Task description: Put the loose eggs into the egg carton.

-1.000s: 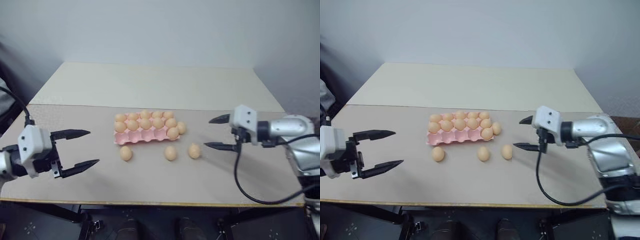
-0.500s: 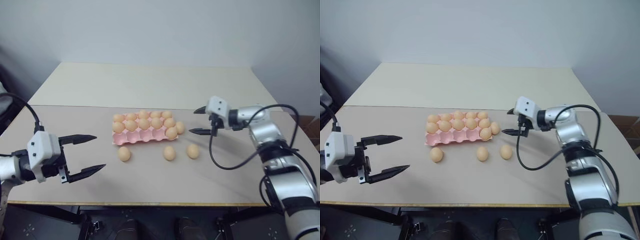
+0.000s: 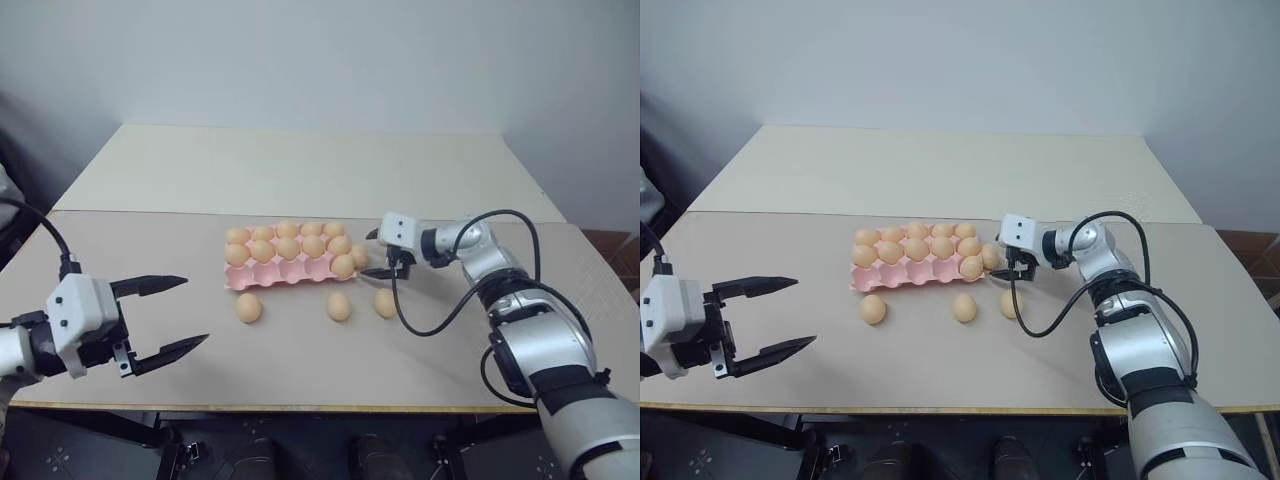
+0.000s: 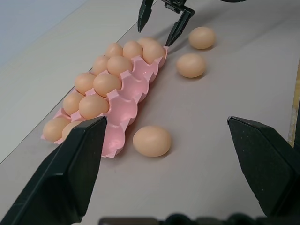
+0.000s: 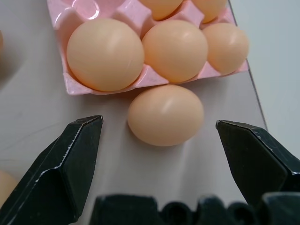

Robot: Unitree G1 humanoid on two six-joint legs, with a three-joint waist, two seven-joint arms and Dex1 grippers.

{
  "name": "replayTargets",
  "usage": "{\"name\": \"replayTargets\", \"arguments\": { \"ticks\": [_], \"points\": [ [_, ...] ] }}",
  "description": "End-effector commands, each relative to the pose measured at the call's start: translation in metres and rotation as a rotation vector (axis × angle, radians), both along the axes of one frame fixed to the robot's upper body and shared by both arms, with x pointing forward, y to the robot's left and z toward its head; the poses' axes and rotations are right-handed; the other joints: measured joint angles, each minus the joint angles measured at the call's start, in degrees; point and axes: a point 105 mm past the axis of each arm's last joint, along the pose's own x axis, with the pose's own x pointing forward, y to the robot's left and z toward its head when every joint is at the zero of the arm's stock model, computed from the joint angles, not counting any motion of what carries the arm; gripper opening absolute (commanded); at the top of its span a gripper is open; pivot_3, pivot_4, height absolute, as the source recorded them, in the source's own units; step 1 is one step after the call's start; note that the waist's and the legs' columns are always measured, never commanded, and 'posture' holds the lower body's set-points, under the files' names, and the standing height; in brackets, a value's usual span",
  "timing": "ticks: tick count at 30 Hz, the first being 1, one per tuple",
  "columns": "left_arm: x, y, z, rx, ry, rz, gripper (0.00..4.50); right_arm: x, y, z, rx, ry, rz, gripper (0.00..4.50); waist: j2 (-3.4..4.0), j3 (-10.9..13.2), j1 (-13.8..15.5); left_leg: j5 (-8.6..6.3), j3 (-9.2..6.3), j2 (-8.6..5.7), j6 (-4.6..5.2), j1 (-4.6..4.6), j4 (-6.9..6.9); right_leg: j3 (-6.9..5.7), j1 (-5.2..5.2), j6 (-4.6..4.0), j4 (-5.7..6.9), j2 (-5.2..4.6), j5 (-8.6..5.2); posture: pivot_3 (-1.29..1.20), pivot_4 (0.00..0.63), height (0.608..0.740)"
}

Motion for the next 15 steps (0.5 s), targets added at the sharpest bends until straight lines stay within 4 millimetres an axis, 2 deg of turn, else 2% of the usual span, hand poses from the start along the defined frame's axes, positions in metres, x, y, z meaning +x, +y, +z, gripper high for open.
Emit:
{"name": "replayTargets", "arguments": {
  "ticks": [1,15],
  "points": [
    [-0.002,-0.001,0.008,0.015,-0.031,0.001,4.47,0.005,0.008,0.019,-0.003,-0.073,0.020,4.50,0.01,0.00,-0.28,0.00,0.00,0.00,0.00,0.00,0.00,0.00,0.00,0.00,0.00,0.00,0.01,0.00,0.150,0.740],
    [0.001,-0.002,0.006,0.015,-0.034,-0.008,4.47,0.012,0.021,0.013,-0.023,-0.094,-0.021,4.50,0.02,0.01,-0.84,0.00,-0.01,0.00,0.00,0.01,-0.04,0.01,-0.02,0.06,0.01,0.01,0.06,0.00,0.150,0.740]
  ]
}}
